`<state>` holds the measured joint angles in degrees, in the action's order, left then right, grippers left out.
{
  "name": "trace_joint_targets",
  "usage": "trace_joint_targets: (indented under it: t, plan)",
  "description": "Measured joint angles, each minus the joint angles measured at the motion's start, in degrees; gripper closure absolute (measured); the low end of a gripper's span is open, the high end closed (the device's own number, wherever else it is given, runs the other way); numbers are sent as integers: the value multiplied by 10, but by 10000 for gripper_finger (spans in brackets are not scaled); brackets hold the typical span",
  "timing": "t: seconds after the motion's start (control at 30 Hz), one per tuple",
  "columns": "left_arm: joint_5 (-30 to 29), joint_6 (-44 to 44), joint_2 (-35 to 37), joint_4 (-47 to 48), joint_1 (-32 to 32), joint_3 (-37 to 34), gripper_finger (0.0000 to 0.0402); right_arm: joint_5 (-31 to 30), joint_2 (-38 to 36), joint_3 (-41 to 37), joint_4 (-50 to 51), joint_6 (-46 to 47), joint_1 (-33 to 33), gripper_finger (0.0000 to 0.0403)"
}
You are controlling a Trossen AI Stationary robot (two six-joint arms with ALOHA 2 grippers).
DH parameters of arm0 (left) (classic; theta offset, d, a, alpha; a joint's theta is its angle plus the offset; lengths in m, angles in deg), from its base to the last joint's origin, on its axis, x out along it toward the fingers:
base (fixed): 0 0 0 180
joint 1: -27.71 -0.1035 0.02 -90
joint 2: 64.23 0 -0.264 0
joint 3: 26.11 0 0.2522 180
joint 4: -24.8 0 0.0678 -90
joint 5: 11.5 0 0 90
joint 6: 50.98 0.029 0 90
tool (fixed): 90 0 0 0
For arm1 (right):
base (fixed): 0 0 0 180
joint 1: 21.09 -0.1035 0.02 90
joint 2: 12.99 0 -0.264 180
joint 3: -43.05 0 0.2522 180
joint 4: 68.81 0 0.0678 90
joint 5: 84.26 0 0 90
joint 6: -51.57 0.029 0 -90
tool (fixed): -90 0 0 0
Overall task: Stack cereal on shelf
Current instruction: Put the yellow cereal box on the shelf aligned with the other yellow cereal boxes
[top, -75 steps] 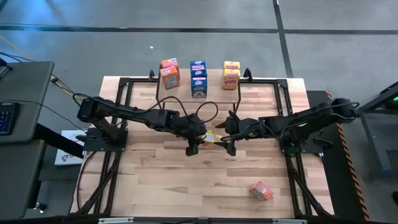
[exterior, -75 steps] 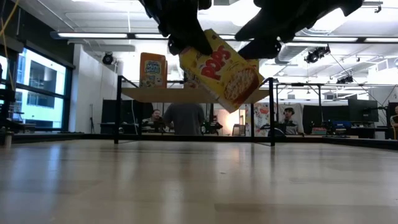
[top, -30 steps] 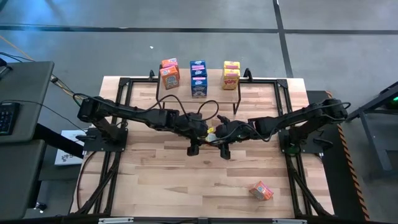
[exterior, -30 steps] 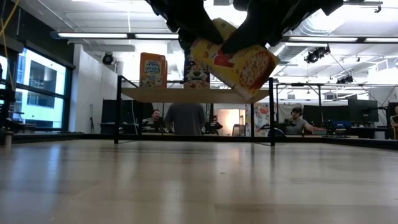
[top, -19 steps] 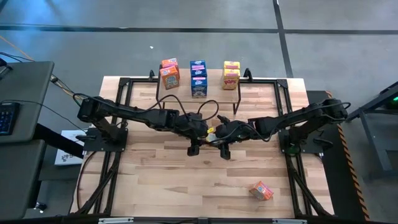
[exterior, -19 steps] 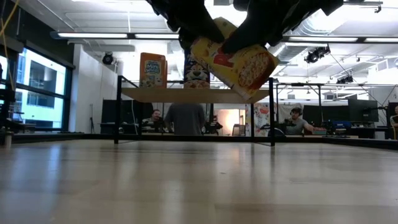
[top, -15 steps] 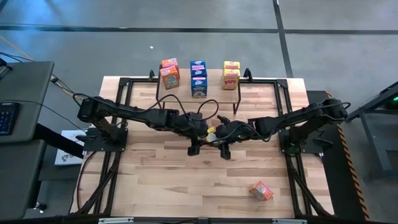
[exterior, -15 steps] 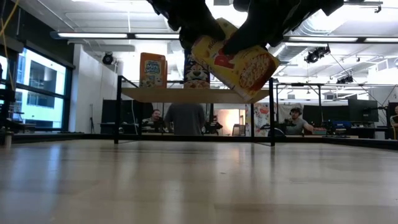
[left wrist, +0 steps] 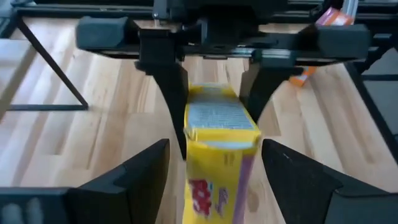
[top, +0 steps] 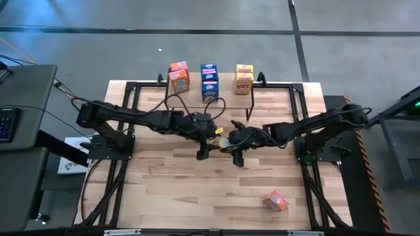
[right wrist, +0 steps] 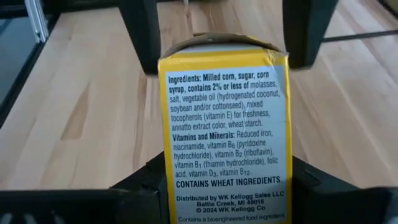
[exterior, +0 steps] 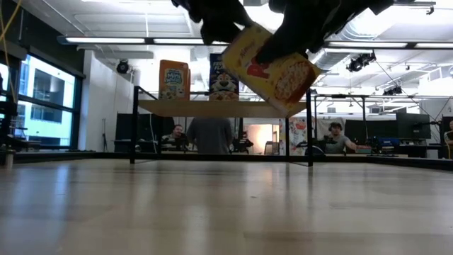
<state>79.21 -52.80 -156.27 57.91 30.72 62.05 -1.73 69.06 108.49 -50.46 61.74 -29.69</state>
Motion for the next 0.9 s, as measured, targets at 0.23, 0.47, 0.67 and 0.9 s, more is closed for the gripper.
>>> trace_joint_targets:
  t: [0.23, 0.47, 0.67, 0.9]
  plan:
    - [-1, 1, 39, 2, 0, 0, 156, -17, -46, 0, 25, -26, 1, 236]
    - [-1, 0, 70, 3, 0, 0, 154, -42, -119, 0, 67, -77, 22, 237]
    - [-1, -11, 81, 3, 0, 0, 154, -84, -180, 0, 126, -117, 42, 237]
    - [-1, -10, 81, 5, 0, 0, 154, -84, -245, -76, 68, -141, 70, 237]
